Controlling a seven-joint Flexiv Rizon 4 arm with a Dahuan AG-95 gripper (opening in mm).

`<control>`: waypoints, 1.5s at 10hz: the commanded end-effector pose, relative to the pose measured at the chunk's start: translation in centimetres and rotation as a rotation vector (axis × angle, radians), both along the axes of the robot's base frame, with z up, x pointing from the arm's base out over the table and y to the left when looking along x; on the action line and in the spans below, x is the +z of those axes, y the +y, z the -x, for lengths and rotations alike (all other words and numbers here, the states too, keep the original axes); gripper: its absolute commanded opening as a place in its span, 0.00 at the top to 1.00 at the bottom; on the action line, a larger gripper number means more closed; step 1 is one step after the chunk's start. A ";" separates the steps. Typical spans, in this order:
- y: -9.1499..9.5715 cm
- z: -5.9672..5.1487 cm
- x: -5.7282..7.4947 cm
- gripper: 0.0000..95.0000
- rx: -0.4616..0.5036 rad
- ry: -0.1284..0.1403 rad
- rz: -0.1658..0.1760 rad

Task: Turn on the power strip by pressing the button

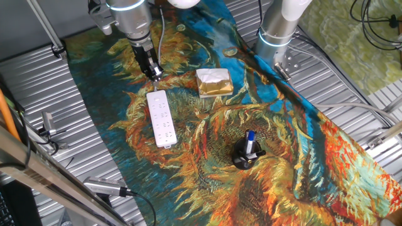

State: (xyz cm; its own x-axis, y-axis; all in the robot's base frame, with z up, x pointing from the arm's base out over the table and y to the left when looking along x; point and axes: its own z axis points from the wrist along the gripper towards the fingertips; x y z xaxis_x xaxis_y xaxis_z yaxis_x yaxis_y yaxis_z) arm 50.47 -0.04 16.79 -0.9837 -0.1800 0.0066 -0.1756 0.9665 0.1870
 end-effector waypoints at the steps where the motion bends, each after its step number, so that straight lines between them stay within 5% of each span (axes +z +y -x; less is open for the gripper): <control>1: 0.1 -1.1 -0.3 1.00 0.015 0.010 0.002; 3: 0.2 -1.9 -0.5 1.00 0.048 0.013 0.024; 4: 0.1 -2.5 -0.9 1.00 0.106 -0.001 0.071; 8: -0.4 -4.7 -2.4 1.00 0.204 -0.007 0.152; 15: -1.3 -5.2 -5.3 1.00 0.248 -0.008 0.169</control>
